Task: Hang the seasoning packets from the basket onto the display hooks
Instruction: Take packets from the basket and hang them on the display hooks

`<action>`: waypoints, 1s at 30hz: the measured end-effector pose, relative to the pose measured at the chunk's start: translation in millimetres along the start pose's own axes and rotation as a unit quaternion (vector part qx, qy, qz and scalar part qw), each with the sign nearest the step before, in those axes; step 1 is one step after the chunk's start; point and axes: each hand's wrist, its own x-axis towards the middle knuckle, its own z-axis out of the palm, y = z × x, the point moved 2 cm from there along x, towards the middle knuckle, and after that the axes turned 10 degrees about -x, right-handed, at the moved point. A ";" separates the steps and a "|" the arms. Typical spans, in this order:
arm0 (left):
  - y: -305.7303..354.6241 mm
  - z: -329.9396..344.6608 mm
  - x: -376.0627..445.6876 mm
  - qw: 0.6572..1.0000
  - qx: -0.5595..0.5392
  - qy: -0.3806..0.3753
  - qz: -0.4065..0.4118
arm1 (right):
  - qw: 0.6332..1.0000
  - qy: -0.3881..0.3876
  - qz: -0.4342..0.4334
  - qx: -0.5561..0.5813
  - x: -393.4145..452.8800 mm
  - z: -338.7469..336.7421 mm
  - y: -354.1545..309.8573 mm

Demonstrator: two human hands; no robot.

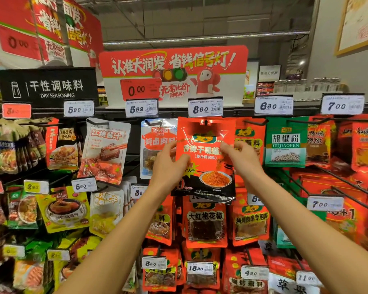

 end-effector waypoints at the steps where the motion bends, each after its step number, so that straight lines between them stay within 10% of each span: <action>1: -4.8 -3.2 -0.8 0.999 -0.019 -0.033 -0.012 | 1.000 -0.019 0.005 0.012 -7.6 -0.1 7.0; 6: -25.6 -5.1 5.2 0.994 -0.046 -0.088 -0.044 | 0.998 -0.062 0.014 0.007 -25.3 -2.1 28.1; 30: -98.3 86.4 170.4 0.979 0.071 0.154 -0.115 | 0.981 0.000 0.130 -0.143 174.3 49.3 82.4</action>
